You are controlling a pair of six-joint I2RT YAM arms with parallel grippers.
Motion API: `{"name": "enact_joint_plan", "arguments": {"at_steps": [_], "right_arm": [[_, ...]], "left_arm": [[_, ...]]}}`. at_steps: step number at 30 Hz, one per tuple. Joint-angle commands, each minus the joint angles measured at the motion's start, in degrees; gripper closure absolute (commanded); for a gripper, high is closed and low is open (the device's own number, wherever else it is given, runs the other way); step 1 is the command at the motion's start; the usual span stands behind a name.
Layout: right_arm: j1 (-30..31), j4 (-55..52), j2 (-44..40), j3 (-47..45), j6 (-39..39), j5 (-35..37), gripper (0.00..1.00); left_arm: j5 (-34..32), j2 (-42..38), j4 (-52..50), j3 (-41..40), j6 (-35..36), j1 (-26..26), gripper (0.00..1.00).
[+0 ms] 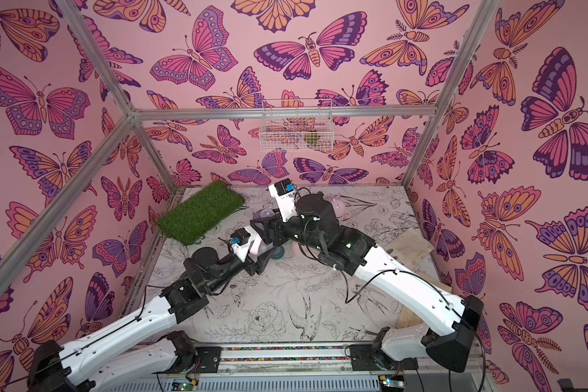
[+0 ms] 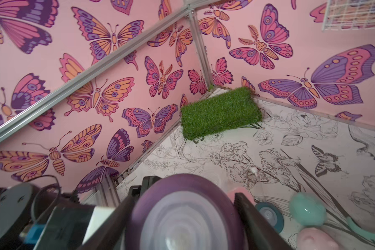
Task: Assemble the baby bottles
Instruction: Screw the nipple onto the baby bottle.
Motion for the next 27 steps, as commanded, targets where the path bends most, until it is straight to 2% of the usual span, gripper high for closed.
{"name": "enact_joint_plan", "arguments": {"at_steps": [1,2,4,7,10,15,21,24,27], "right_arm": [[0.9,-2.4,0.6,2.4,6.6,7.1,0.97],[1.0,-2.6,0.6,2.7,5.6,6.5,0.86],[0.8,-2.6,-0.4,2.6,1.8,4.2,0.47],[-0.4,-2.8,-3.8,1.6,-3.9,1.3,0.26],[-4.7,-2.8,-7.7,0.1,-5.7,-4.4,0.13],[-13.4,1.4,-12.2,-2.9,-5.0,-20.8,0.04],[-14.5,3.8,-11.6,-4.1,-8.4,-33.7,0.02],[-14.5,7.4,-10.6,-5.5,-6.9,-39.4,0.03],[-14.5,10.8,-10.3,-6.7,-5.2,-41.7,0.04]], "left_arm": [[-17.8,0.9,-2.4,0.2,5.0,0.6,1.0],[-16.9,0.6,-2.4,0.0,4.3,0.7,1.0],[-13.2,-0.4,-2.2,-0.6,2.8,0.8,1.0],[-4.9,-1.7,-3.6,-0.9,-0.2,1.8,1.0],[5.0,-2.8,-4.1,-1.0,-4.2,3.9,1.0],[21.8,-3.8,-0.9,-1.9,-10.0,7.5,1.0],[43.9,-2.2,8.7,-2.0,-16.6,9.6,1.0],[50.3,-0.4,14.4,-1.6,-20.9,9.9,1.0],[53.3,1.1,17.7,-1.0,-23.5,9.9,1.0]]}}
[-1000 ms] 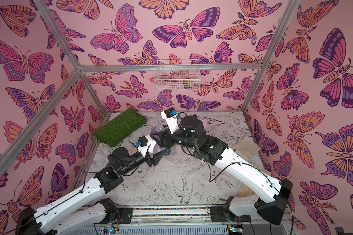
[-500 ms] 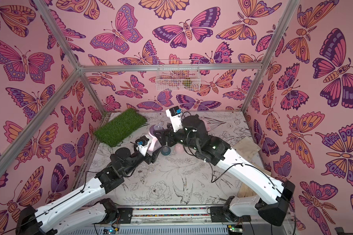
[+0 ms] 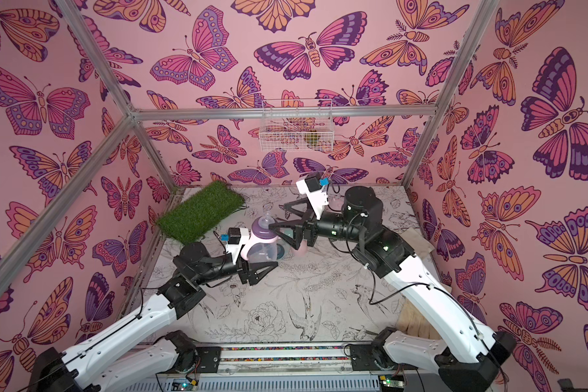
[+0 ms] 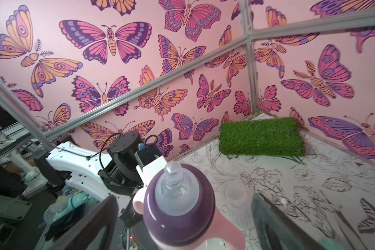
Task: Assemble the baby bottles
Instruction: Screw the nipple onto the baby bottle.
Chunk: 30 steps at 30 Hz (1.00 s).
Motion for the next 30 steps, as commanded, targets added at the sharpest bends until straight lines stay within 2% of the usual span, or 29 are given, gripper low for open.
{"name": "enact_joint_plan", "arguments": {"at_steps": [1,6,18,24,30], "right_arm": [[-0.3,5.6,0.0,-0.8,1.3,-7.3,0.05],[-0.1,6.9,0.0,-1.1,1.5,-10.4,0.09],[2.3,-0.7,2.3,2.0,-3.8,-10.3,0.12],[2.5,-1.4,2.5,2.6,-3.9,-9.7,0.31],[3.2,-4.2,2.9,3.0,-5.6,-10.7,0.22]], "left_arm": [[9.5,1.1,8.9,0.8,-5.3,0.6,1.0],[10.9,2.8,10.3,1.7,-6.5,0.7,1.0],[12.3,4.3,11.7,2.4,-7.9,0.7,1.0],[12.0,4.1,10.4,2.3,-7.6,0.7,1.0],[12.5,4.1,9.8,2.6,-7.6,0.7,1.0]]}}
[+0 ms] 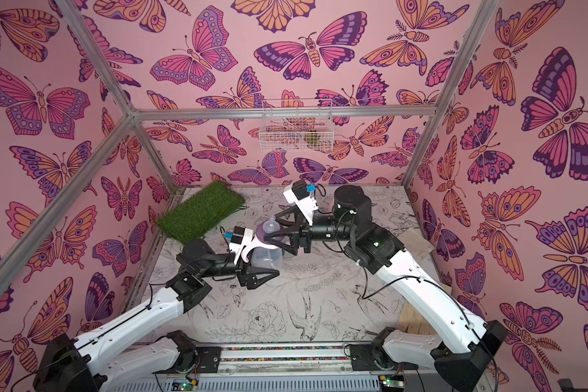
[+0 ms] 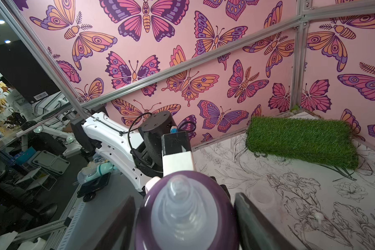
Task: Assemble the baby bottles
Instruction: Screw the nipple onto the baby bottle.
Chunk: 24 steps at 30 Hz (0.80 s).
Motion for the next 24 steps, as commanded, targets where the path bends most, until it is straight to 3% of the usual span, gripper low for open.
{"name": "enact_joint_plan", "arguments": {"at_steps": [1,4,10,24], "right_arm": [[1.5,-3.2,0.7,1.5,-1.3,-2.4,0.21],[1.9,-4.1,1.3,2.1,-1.7,-2.3,0.2],[2.3,-5.0,2.1,3.0,-2.1,-2.1,0.29],[3.8,-8.5,4.1,4.4,-3.6,-2.4,0.22]], "left_arm": [[0.3,-0.3,1.5,1.8,-0.1,0.3,1.0],[0.5,-0.3,1.4,1.8,-0.2,0.4,1.0],[0.1,-1.1,0.6,1.4,0.2,0.4,1.0],[0.6,-0.7,-1.1,2.1,0.6,0.3,1.0]]}}
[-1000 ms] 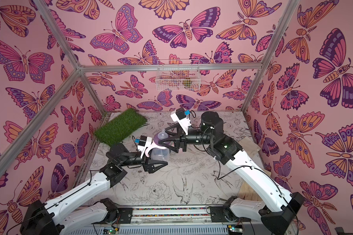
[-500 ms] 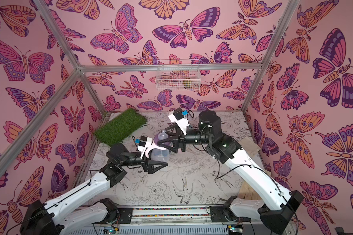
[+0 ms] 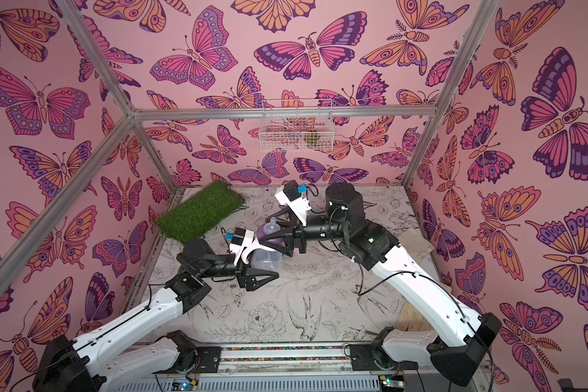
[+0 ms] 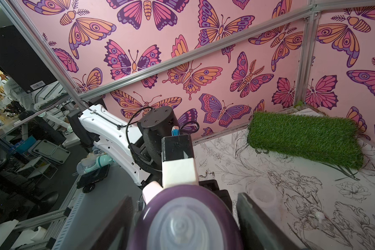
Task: Assemble the baby bottles
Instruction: Screw the nipple onto the baby bottle.
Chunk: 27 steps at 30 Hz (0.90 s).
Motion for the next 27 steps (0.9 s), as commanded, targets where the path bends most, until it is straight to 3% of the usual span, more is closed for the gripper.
{"name": "enact_joint_plan", "arguments": {"at_steps": [1,9,16,17,20,21,22,27], "right_arm": [[1.8,-4.1,1.1,1.0,-0.5,-2.6,0.23],[2.0,-5.2,1.3,1.3,-0.8,-2.4,0.36],[2.1,-5.0,1.1,0.9,-0.2,-0.7,0.69],[2.1,-5.0,1.0,0.8,-0.3,0.1,0.71],[2.0,-5.3,-0.1,0.3,-0.6,5.1,0.89],[2.0,-5.2,-0.6,-0.1,-1.0,7.4,0.91],[2.0,-5.1,-1.1,-0.8,-1.5,10.3,0.93],[1.6,-3.6,-4.1,-5.5,-2.9,24.2,1.0]], "left_arm": [[-0.6,-0.3,0.9,2.1,0.4,0.3,1.0],[-1.3,-1.0,0.5,1.9,0.5,0.4,1.0],[-5.9,-1.5,-2.0,1.3,1.7,0.3,1.0],[-6.8,-1.8,-2.4,1.0,2.1,0.3,0.9],[-12.7,-2.9,-6.2,-0.3,3.4,0.3,0.37],[-15.6,-3.6,-8.1,-1.0,3.9,0.3,0.14],[-19.3,-4.6,-9.8,-2.0,4.2,0.4,0.0],[-34.3,-9.7,-21.4,-5.3,7.5,0.4,0.01]]}}
